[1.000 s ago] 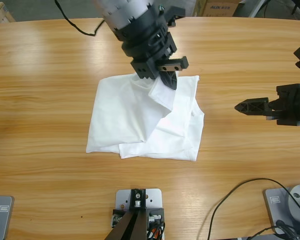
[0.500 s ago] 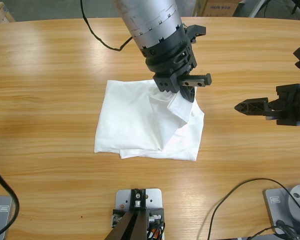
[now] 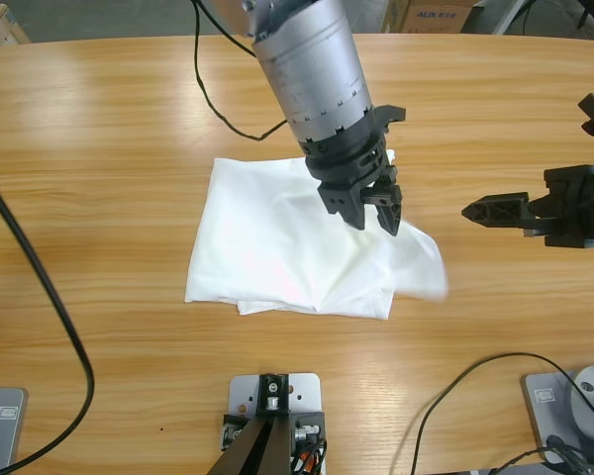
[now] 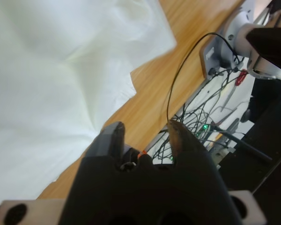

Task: Fold clothes

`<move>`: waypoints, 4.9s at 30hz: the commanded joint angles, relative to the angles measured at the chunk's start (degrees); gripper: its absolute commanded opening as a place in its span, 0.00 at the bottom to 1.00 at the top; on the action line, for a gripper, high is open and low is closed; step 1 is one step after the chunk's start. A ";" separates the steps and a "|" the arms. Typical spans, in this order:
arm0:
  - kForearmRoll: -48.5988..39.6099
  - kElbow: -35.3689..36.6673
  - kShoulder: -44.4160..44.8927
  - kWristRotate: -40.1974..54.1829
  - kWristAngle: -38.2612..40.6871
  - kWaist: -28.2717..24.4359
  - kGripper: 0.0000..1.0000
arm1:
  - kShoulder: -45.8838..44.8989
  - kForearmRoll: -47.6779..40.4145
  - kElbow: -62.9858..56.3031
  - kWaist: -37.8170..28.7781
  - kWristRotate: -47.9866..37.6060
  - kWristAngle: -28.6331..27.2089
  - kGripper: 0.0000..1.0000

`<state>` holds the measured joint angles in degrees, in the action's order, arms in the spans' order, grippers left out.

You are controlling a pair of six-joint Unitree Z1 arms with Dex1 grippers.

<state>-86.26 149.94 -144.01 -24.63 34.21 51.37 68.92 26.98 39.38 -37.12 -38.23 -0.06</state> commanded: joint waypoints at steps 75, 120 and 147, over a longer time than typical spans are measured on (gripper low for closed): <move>32.21 -59.63 19.84 44.00 -26.84 -8.85 0.05 | 28.52 -2.62 13.16 -3.72 37.27 3.65 0.00; 32.03 -67.76 19.30 43.26 -32.01 -10.52 0.18 | 33.12 -17.63 -3.96 -22.53 16.61 1.81 0.00; 56.13 -101.50 48.27 4.29 6.73 -38.81 0.69 | 14.98 2.29 15.25 -22.53 18.41 -9.78 1.00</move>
<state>-47.46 67.59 -96.46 -6.80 29.43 22.21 86.57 27.69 57.73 -59.11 -20.15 -8.98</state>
